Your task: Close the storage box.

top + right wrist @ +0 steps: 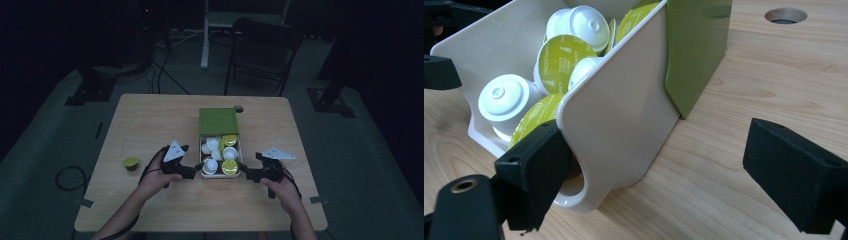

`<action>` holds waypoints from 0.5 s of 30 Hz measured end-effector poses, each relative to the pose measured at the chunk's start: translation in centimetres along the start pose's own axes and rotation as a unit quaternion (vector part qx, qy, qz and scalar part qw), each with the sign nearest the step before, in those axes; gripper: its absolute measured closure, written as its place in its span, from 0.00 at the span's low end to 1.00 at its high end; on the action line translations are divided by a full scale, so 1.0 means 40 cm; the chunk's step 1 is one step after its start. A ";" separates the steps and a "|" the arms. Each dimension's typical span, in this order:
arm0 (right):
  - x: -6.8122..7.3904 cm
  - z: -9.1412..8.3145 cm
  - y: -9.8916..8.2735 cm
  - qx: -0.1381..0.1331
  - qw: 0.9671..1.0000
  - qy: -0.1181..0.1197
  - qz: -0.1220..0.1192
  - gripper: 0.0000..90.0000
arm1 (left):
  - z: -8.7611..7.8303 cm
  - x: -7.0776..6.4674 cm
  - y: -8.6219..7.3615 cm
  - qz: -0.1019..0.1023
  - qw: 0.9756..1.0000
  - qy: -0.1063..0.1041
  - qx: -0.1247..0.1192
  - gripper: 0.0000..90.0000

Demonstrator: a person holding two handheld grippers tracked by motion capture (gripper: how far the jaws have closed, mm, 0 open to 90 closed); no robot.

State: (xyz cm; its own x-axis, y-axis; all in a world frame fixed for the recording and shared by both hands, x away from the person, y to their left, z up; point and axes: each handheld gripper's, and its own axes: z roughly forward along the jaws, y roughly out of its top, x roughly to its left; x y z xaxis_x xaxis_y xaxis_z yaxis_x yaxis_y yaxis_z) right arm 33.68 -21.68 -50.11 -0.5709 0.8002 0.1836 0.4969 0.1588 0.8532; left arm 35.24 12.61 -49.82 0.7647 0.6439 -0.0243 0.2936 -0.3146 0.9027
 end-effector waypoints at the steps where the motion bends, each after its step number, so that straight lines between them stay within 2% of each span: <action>1: 0.000 0.001 0.000 0.001 1.000 0.000 0.001 0.13 | 0.000 0.001 0.001 0.000 1.000 0.001 0.000 0.11; 15: -0.007 0.018 0.015 0.002 1.000 -0.009 -0.002 0.13 | 0.011 0.012 0.008 -0.005 1.000 0.009 0.004 0.11</action>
State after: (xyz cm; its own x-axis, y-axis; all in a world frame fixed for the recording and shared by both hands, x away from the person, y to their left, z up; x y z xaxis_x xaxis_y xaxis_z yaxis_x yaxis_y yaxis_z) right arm 34.60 -21.38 -49.97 -0.5605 0.8104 0.1709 0.4970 0.1641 0.8521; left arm 35.96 12.53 -49.73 0.7518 0.6589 -0.0253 0.3059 -0.3146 0.8986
